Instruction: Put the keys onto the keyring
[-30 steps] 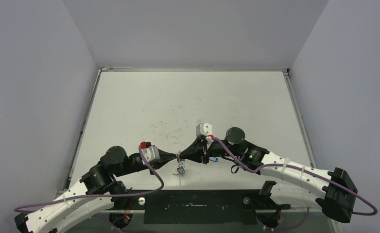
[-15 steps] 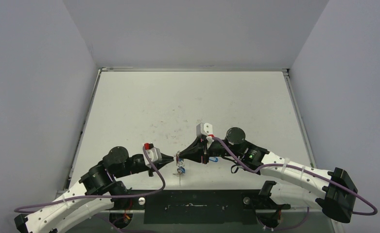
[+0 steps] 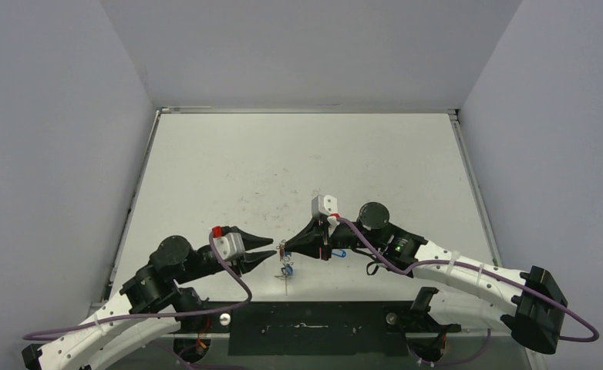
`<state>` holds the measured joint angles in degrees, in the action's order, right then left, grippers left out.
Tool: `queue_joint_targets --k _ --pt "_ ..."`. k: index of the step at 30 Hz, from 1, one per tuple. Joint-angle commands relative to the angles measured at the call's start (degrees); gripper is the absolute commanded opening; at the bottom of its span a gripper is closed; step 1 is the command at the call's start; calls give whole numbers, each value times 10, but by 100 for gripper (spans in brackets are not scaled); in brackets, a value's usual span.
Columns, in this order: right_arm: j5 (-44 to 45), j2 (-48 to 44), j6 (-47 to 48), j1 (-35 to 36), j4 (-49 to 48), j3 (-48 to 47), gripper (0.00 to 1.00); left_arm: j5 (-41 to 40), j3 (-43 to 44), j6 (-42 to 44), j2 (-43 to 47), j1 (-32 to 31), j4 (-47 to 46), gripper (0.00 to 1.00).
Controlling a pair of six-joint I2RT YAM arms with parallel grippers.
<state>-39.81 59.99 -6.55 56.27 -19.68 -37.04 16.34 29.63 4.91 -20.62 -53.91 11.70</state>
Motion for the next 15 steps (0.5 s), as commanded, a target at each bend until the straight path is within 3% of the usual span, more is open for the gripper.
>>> queue_joint_targets --k 1,6,11,15 --pt "-7 -19 2 1 -42 -8 0 11 8 -19 0 -2 -70 25" --pt "-6 -19 3 1 -41 -8 0 22 9 -24 -22 -1 -84 24" --pt "-6 -21 1 1 -41 -8 0 28 7 -22 -35 -1 -84 17" --pt "-5 -24 4 1 -39 -7 0 31 1 -20 -37 -1 -82 3"
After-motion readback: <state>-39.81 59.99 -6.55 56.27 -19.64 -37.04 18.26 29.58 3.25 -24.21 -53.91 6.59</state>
